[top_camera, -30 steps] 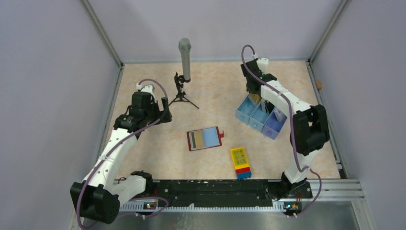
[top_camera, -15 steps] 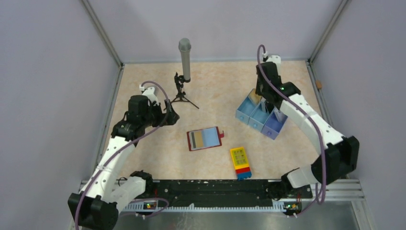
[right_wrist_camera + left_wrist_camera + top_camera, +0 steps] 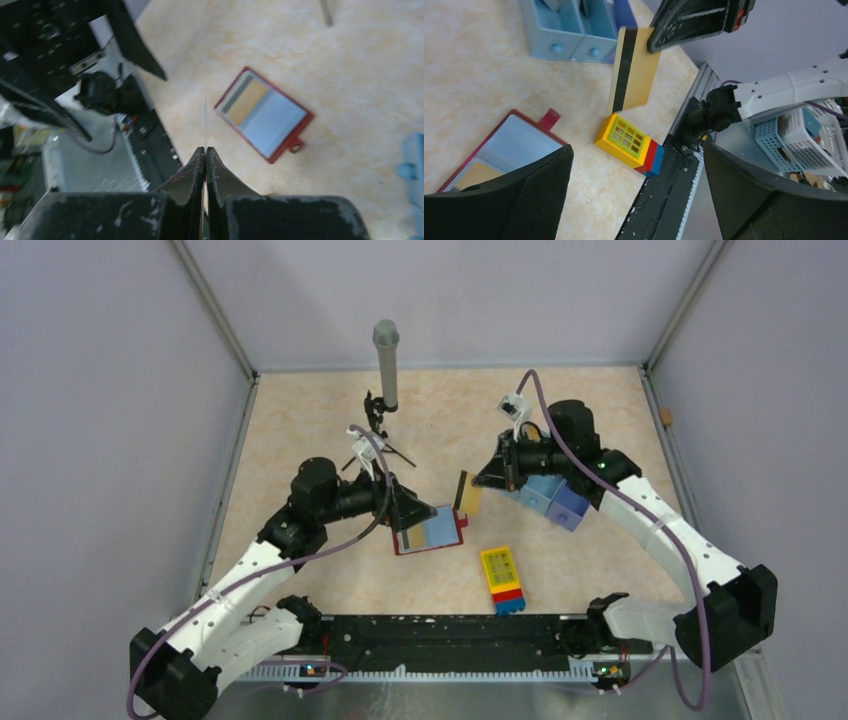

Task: Put the credit cards into the card holder
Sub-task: Pick up the credit card from the storage box.

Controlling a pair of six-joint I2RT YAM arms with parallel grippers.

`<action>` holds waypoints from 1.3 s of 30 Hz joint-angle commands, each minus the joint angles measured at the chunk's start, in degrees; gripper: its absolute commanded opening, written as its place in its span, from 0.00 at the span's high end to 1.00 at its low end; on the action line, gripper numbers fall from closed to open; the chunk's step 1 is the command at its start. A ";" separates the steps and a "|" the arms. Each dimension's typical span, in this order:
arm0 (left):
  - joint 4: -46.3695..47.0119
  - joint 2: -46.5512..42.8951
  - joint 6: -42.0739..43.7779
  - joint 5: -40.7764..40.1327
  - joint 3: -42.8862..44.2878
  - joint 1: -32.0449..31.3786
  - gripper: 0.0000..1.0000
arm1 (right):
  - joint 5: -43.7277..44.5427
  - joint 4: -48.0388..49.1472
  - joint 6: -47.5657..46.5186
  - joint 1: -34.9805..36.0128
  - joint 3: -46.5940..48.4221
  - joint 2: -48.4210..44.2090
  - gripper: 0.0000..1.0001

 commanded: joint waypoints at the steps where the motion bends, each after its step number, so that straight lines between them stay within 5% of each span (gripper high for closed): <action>1: 12.04 2.64 -2.99 5.21 -0.69 -3.17 0.01 | -22.82 11.88 3.51 2.54 -1.49 -2.13 1.00; 7: 17.10 4.69 -5.69 7.18 -0.80 -5.78 0.06 | -29.13 18.72 7.16 3.94 -2.57 -1.37 1.00; 18: 23.82 7.82 -10.71 12.28 -1.77 -8.39 0.75 | -28.54 16.13 4.87 5.58 -0.90 2.67 1.00; 21: 23.30 7.97 -10.63 11.85 -2.47 -8.71 1.00 | -27.68 15.67 4.69 5.58 -0.48 3.19 1.00; 25: 18.39 7.73 -10.87 4.70 -3.67 -8.66 1.00 | -23.58 13.60 4.08 5.51 -0.02 4.46 1.00; 29: 15.17 9.09 -16.23 -3.86 -6.45 -8.48 1.00 | -16.06 11.60 3.42 5.45 -0.86 6.46 0.73; 34: 22.82 12.80 -25.53 -5.93 -12.87 -7.84 1.00 | -9.08 13.77 5.21 5.08 -3.98 9.49 0.48; 39: 24.66 15.43 -30.88 -10.06 -16.62 -5.63 1.00 | 2.58 14.41 9.11 4.44 -6.91 12.28 0.39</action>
